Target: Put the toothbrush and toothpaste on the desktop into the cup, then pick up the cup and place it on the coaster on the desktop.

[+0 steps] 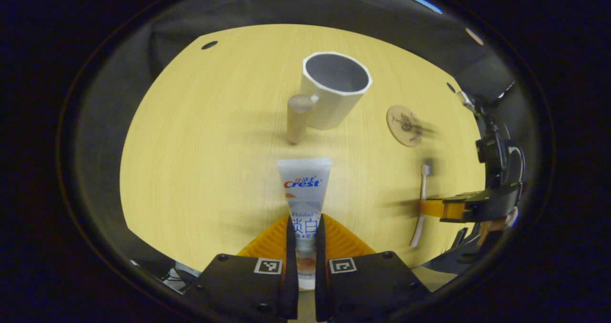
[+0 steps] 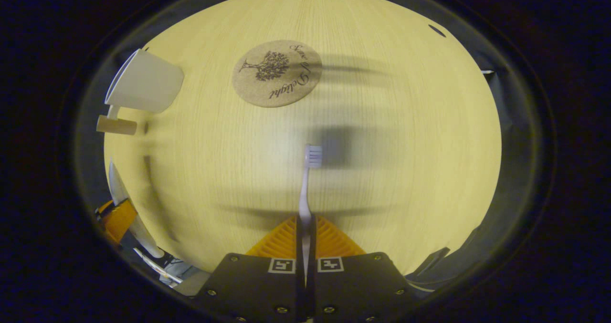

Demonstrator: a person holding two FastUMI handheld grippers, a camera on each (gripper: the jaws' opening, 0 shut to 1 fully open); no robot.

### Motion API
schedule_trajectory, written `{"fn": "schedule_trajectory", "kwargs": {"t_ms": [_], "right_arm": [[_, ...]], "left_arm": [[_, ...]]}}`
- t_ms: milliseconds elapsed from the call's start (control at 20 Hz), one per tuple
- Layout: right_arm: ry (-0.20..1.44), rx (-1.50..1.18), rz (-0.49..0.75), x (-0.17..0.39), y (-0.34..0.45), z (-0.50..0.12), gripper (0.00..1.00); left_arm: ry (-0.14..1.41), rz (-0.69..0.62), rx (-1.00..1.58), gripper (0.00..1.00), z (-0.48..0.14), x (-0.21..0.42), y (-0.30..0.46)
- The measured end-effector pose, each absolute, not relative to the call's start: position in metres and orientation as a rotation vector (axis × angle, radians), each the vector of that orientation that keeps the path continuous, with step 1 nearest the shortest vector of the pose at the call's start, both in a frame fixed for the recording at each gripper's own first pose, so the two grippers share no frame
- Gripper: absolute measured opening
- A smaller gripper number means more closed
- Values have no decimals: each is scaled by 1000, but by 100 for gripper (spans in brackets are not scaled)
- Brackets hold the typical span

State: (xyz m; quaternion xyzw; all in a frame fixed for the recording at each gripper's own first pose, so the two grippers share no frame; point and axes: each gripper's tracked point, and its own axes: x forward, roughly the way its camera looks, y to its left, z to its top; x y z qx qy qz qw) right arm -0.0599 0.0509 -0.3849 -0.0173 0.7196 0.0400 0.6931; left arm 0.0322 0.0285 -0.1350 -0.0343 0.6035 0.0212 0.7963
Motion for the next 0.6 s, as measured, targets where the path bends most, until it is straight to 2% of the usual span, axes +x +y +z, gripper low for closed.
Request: {"fn": "schedule_trajectory", "kwargs": {"t_ms": [300, 600], "right_arm": [[1596, -47, 105, -59, 51, -384, 2], [1588, -48, 111, -59, 51, -384, 2]], "left_arm": [[1181, 28, -94, 22, -76, 60, 15], [1064, 19, -74, 21, -39, 134, 20]]}}
